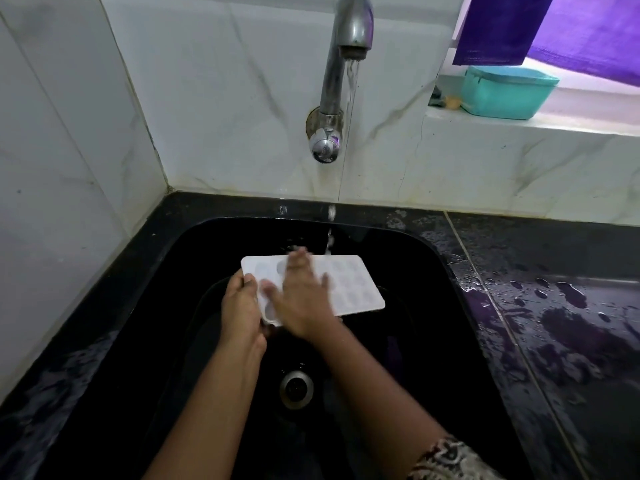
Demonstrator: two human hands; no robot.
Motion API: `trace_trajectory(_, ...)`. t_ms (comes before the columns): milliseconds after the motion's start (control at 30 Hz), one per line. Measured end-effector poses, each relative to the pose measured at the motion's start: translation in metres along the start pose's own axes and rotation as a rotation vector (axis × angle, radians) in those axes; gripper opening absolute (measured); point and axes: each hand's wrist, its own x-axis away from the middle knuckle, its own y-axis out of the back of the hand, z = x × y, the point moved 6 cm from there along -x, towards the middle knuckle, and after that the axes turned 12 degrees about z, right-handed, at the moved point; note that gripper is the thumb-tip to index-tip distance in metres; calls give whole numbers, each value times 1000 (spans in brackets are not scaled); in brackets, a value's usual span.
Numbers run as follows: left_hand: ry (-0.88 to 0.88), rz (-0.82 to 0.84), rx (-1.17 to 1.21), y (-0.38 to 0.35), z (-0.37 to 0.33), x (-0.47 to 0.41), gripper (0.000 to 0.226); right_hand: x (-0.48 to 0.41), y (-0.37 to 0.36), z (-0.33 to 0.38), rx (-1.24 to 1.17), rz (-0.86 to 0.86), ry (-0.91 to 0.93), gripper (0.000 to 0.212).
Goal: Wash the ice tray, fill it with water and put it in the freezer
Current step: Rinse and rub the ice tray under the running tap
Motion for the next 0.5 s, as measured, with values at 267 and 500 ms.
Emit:
trace_trajectory(267,5,-38,7,10,-6,-3,22,5,11,-20,158,21,194,54)
trace_trajectory(500,48,-57,-50,15,-7,-1,27,25,41,-120,-379,-82,-442,67)
